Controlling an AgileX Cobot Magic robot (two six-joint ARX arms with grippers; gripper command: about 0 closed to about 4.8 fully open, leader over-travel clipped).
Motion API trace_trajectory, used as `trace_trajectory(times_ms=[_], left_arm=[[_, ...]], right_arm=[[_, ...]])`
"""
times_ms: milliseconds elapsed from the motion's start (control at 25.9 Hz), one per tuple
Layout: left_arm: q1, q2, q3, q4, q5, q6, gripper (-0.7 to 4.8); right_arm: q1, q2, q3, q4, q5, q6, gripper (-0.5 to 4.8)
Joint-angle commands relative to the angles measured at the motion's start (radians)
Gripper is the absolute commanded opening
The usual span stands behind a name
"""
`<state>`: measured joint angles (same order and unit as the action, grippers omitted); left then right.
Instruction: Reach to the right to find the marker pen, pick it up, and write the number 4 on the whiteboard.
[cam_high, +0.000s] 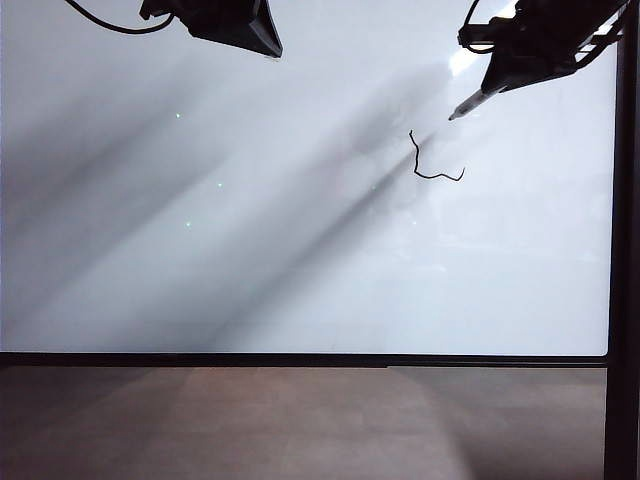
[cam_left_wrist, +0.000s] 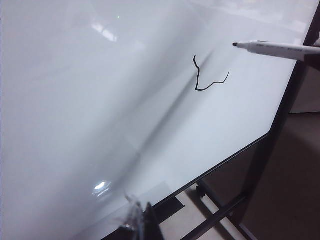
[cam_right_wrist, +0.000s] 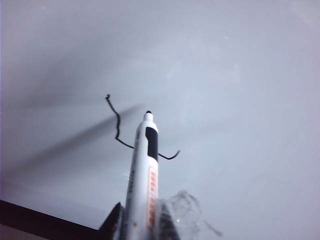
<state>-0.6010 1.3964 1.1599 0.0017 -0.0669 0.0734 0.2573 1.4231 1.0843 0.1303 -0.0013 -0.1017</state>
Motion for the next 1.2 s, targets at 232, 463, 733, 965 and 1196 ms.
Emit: trace_trajectory(times_ms=[232,463,733,965,1196], left_arm=[[-0.002,-0.006,0.003,0.008,0.003,-0.003,-0.05],[-0.002,-0.006,0.003,0.008,0.003,-0.003,-0.05],[-0.002,-0.006,0.003,0.008,0.003,-0.003,-0.05],[-0.002,-0.006,0.003,0.008,0.002,-0.003,-0.05],[-0.002,-0.006,0.003,0.008,0.002,-0.003,-0.05]], right_arm=[[-0.002,0.006,0.003,0.066,0.008,-0.008,-0.06],[-0.001,0.021,0.003,0.076,0.006,-0.007,-0.06],[-0.001,0.039,0.003,0.076,0.006,-0.008,-0.06],[-0.001,0.056,0.004,0.089,0.006,-0.008,-0.05],[-0.001,0.068,0.004,0.11,0.01,-0.008,-0.06]])
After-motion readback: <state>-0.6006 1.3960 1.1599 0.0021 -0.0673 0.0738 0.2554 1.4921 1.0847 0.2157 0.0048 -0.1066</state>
